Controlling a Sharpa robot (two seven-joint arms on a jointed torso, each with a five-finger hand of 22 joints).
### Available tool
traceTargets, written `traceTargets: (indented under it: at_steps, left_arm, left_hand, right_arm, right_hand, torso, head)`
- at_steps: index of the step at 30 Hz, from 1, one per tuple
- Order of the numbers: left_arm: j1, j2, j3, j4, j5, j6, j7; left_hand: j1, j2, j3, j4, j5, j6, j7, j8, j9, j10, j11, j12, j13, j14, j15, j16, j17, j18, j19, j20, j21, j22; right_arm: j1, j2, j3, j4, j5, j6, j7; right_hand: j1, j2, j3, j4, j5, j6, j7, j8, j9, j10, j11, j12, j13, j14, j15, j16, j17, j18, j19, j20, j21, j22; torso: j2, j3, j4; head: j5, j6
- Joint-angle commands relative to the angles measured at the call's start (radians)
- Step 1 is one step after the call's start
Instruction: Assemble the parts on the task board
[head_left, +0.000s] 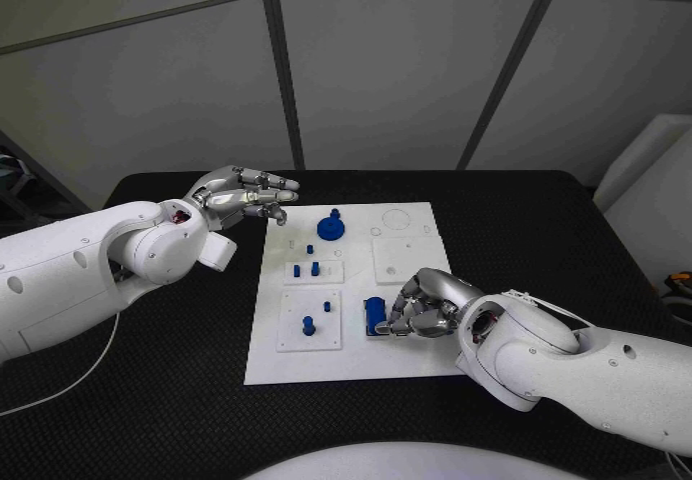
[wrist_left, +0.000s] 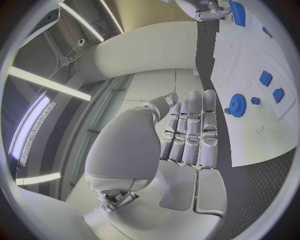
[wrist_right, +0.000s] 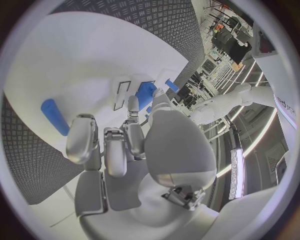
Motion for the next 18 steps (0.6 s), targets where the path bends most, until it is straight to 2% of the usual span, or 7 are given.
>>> traceTargets:
  at_steps: [1, 5, 18]
  left_arm:
    - [0.001, 0.001, 0.000, 0.002, 0.004, 0.016, -0.001]
    - [0.001, 0.002, 0.000, 0.001, 0.004, 0.018, -0.003]
    - [0.001, 0.004, 0.000, -0.004, 0.004, 0.021, -0.007]
  left_hand:
    - [-0.007, 0.001, 0.001, -0.005, 0.003, -0.007, -0.003, 0.005, 0.000, -0.005, 0.000, 0.005, 0.000, -0.004, 0.002, -0.006, -0.002, -0.006, -0.005, -0.002, -0.004, -0.001]
    - [-0.006, 0.001, 0.002, -0.006, 0.004, -0.007, -0.002, 0.005, 0.000, -0.005, 0.000, 0.005, 0.000, -0.004, 0.002, -0.006, -0.002, -0.006, -0.005, -0.002, -0.004, -0.001]
    - [-0.004, 0.001, 0.003, -0.008, 0.004, -0.008, -0.002, 0.006, 0.000, -0.006, 0.000, 0.006, 0.000, -0.005, 0.001, -0.007, -0.002, -0.005, -0.005, -0.002, -0.004, -0.001]
  right_arm:
    - [0.002, 0.003, 0.001, -0.004, -0.010, 0.021, 0.002]
    - [0.002, 0.008, 0.001, -0.008, -0.011, 0.028, 0.001]
    - [0.002, 0.017, 0.001, -0.008, -0.014, 0.021, 0.010]
  right_hand:
    - [0.021, 0.001, -0.007, -0.005, -0.024, -0.008, 0.000, 0.008, 0.003, 0.005, 0.000, 0.004, 0.040, 0.101, -0.006, 0.001, 0.248, -0.002, -0.001, -0.001, 0.002, 0.000]
    - [0.035, 0.004, -0.010, -0.012, -0.042, -0.006, -0.001, 0.011, 0.006, 0.007, -0.001, 0.009, 0.045, 0.101, -0.007, 0.002, 0.249, -0.002, 0.000, -0.002, 0.003, 0.002]
    - [0.041, 0.012, -0.012, -0.013, -0.049, -0.002, -0.002, 0.014, 0.010, 0.011, -0.002, 0.016, 0.051, 0.102, -0.007, 0.004, 0.253, -0.002, 0.002, -0.002, 0.005, 0.005]
  torso:
    - [0.000, 0.0000, 0.0006]
    - [-0.001, -0.0001, 0.0005]
    - [-0.001, 0.0003, -0.0007]
  head:
    - [0.001, -0.001]
    - [0.001, -0.001]
    - [0.002, -0.001]
